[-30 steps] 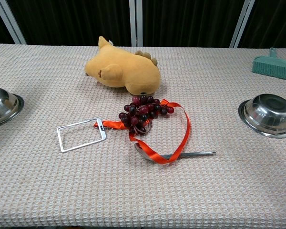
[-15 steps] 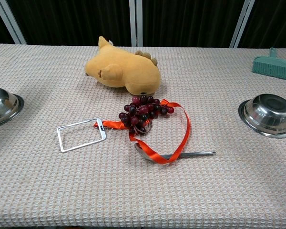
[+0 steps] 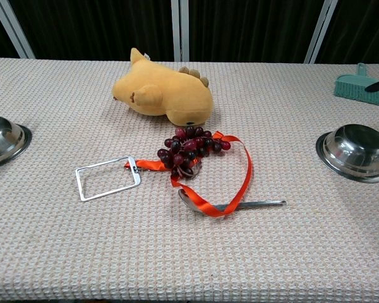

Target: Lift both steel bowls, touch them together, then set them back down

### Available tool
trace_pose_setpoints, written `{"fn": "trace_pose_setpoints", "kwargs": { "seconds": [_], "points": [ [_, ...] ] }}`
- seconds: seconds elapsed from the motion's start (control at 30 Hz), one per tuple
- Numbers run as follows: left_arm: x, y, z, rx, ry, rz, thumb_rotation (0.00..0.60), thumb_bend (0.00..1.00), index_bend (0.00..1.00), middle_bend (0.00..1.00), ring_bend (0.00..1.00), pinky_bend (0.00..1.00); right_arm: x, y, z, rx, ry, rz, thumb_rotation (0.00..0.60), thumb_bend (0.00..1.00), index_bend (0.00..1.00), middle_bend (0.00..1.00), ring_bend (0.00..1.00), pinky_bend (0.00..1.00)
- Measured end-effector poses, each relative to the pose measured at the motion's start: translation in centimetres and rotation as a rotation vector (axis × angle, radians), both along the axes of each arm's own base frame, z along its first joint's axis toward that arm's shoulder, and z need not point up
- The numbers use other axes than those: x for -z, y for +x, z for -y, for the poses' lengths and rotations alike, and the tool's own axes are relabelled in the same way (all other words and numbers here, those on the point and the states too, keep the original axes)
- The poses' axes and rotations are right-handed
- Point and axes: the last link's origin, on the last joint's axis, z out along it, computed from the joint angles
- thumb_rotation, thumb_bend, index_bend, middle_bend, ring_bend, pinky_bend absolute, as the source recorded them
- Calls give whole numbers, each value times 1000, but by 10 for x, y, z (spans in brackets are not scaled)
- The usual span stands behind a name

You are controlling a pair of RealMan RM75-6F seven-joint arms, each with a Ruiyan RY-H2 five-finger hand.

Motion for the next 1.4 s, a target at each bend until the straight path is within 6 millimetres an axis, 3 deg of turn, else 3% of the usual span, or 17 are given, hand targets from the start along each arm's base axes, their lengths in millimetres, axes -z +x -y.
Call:
{"fn": "trace_pose_setpoints", "kwargs": {
  "seconds": [0.43,0.77,0.97,1.2,1.4],
  "points": [
    [-1,-9,-11,-37,-48,-1,600,0,0,0,0,117,15,-2,17,8,87,-49,600,129,0,0,0,0],
    [20,-6,-25,-4,-69,-23,600,4,4,0,11,213,20,-8,23,44,106,-62,600,142,0,0,0,0],
    [29,-7,-31,14,-88,-62,600,22,91,25,52,271,22,-7,26,47,113,-61,600,154,0,0,0,0],
    [34,-13,-31,-15,-108,-96,600,44,199,176,127,405,23,-7,27,47,114,-62,600,159,0,0,0,0],
    [33,-13,-33,-7,-65,-99,600,93,434,420,338,661,22,-7,28,45,101,-59,600,176,0,24,0,0]
  ]
}}
